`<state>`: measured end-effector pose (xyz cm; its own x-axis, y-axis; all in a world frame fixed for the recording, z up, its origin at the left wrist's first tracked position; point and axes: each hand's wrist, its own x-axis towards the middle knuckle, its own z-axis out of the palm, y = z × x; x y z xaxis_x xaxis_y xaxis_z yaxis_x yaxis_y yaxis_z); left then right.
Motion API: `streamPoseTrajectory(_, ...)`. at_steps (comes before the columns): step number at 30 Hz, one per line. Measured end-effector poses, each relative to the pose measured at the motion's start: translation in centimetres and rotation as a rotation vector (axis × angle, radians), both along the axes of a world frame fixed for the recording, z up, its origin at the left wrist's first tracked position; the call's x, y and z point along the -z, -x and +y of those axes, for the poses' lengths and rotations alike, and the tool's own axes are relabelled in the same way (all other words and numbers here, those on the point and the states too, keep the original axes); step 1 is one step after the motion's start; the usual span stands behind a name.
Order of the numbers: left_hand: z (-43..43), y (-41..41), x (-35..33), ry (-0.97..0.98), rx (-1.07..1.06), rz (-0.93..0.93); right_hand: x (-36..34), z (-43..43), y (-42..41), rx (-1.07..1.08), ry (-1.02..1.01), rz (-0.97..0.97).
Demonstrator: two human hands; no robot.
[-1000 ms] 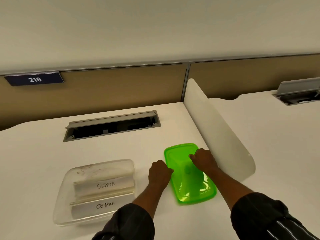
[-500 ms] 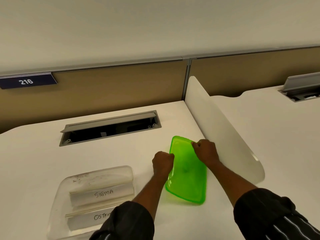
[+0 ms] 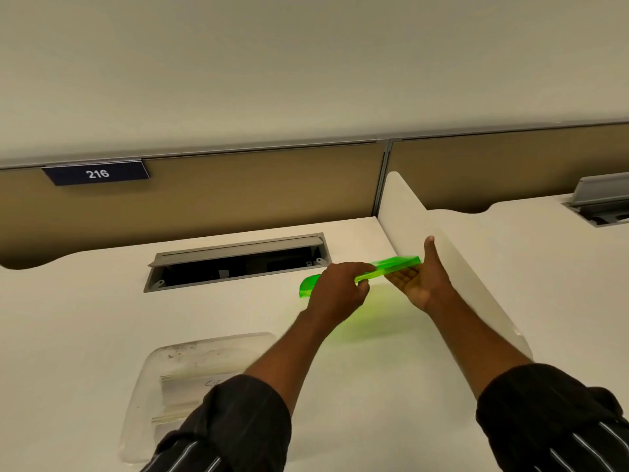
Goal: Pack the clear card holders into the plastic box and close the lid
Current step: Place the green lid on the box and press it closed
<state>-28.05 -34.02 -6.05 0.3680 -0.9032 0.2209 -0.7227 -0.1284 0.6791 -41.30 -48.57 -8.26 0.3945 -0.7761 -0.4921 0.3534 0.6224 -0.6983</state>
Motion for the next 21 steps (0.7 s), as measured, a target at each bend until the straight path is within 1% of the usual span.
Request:
streamPoseTrajectory(2,0.7,-0.2,0.4,-0.005,0.062,-0.067,-0.3,0.5,0.1,-0.008,-0.004,-0.064)
streamPoseTrajectory(3,1.0,-0.4,0.6,-0.016,0.09,-0.093,-0.3,0.7,0.2,-0.039,0.004,-0.059)
streamPoseTrajectory(5,1.8,-1.0,0.8,-0.063,0.117,-0.092,-0.4,1.3,0.2,-0.117,0.013,-0.024)
streamPoseTrajectory(6,2.2,-1.5,0.8,-0.076,0.098,-0.071,-0.3,1.6,0.3,-0.133,0.004,-0.017)
streamPoseTrajectory(8,2.7,-3.1,0.3,-0.055,-0.038,-0.099,0.0,2.2,0.5,-0.133,-0.021,-0.05)
streamPoseTrajectory(10,3.3,-5.5,-0.2,-0.096,-0.248,-0.174,0.2,2.9,0.4,-0.128,-0.027,-0.066)
streamPoseTrajectory(11,3.7,-6.6,-0.4,-0.142,-0.337,-0.146,0.3,3.1,0.3,-0.129,-0.02,-0.06)
streamPoseTrajectory(12,4.0,-7.6,-0.6,-0.17,-0.403,-0.061,0.4,3.4,0.1,-0.138,-0.002,-0.048)
streamPoseTrajectory(14,4.8,-9.2,-0.7,-0.162,-0.47,0.126,0.2,4.3,-0.5,-0.188,0.058,-0.018)
streamPoseTrajectory(18,6.9,-11.1,-0.9,-0.113,-0.49,0.209,-0.1,6.1,-2.2,-0.304,0.184,0.052)
streamPoseTrajectory(21,9.3,-12.4,-1.0,-0.088,-0.546,0.283,-0.2,7.4,-3.6,-0.358,0.242,0.156)
